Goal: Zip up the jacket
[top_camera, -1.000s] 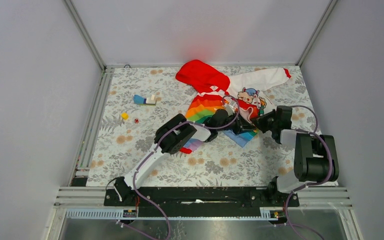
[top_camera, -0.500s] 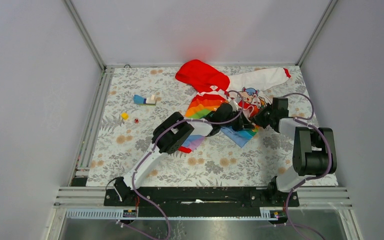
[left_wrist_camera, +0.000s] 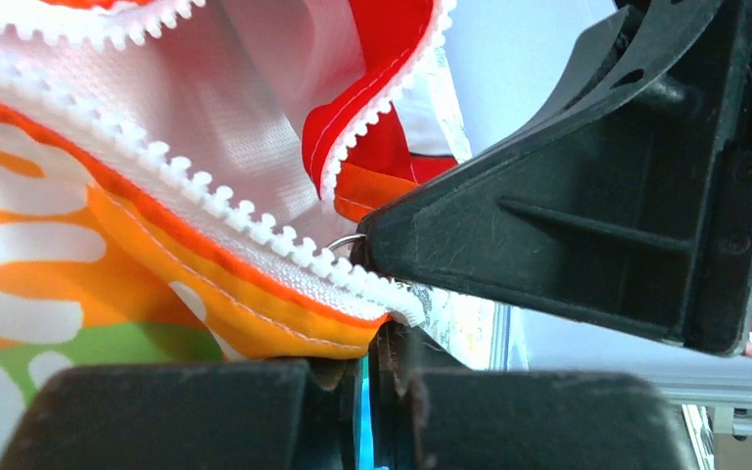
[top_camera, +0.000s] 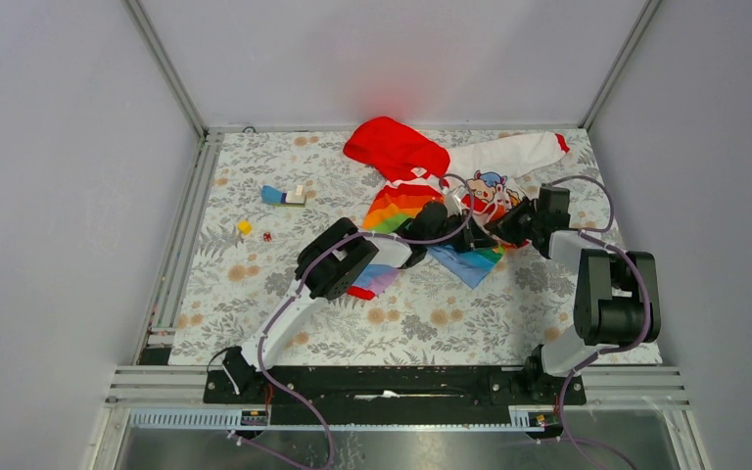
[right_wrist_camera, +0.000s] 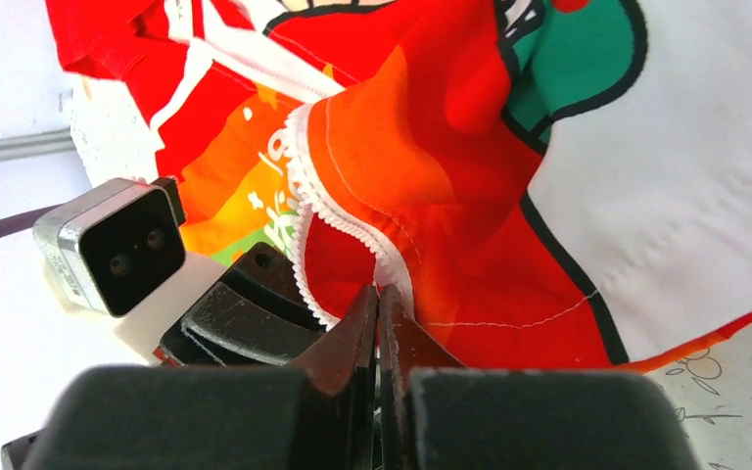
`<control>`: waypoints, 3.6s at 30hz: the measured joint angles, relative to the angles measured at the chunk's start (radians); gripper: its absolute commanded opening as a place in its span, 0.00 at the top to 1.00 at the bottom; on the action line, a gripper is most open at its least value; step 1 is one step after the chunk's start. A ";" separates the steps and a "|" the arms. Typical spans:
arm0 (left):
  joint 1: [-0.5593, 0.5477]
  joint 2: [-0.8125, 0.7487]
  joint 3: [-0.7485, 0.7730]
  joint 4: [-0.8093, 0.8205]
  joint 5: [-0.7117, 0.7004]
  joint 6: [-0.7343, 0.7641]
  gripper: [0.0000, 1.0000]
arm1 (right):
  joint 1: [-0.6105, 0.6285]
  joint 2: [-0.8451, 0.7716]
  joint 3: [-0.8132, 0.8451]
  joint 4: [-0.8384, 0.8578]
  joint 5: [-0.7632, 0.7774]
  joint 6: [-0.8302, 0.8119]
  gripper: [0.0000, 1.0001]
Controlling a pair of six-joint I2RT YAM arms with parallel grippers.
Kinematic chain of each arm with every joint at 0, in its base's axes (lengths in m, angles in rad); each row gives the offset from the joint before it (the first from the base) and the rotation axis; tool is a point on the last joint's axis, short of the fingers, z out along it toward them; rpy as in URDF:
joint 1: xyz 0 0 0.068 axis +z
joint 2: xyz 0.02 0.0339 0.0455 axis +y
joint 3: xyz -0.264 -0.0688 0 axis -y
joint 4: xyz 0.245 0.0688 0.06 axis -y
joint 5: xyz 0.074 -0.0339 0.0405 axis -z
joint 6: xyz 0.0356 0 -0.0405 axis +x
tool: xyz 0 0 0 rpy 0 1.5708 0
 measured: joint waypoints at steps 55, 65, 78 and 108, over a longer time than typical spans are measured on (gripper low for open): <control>0.205 -0.097 0.046 -0.102 0.443 0.051 0.67 | -0.063 -0.044 -0.107 0.343 -0.340 -0.057 1.00; 0.198 -0.056 0.108 -0.079 0.448 0.028 0.81 | -0.063 -0.044 -0.107 0.342 -0.340 -0.058 1.00; 0.192 -0.034 0.127 -0.033 0.452 -0.010 0.82 | -0.065 -0.044 -0.107 0.341 -0.340 -0.058 1.00; 0.183 0.014 0.120 0.121 0.454 -0.149 1.00 | -0.070 -0.105 -0.098 0.160 -0.241 -0.097 0.45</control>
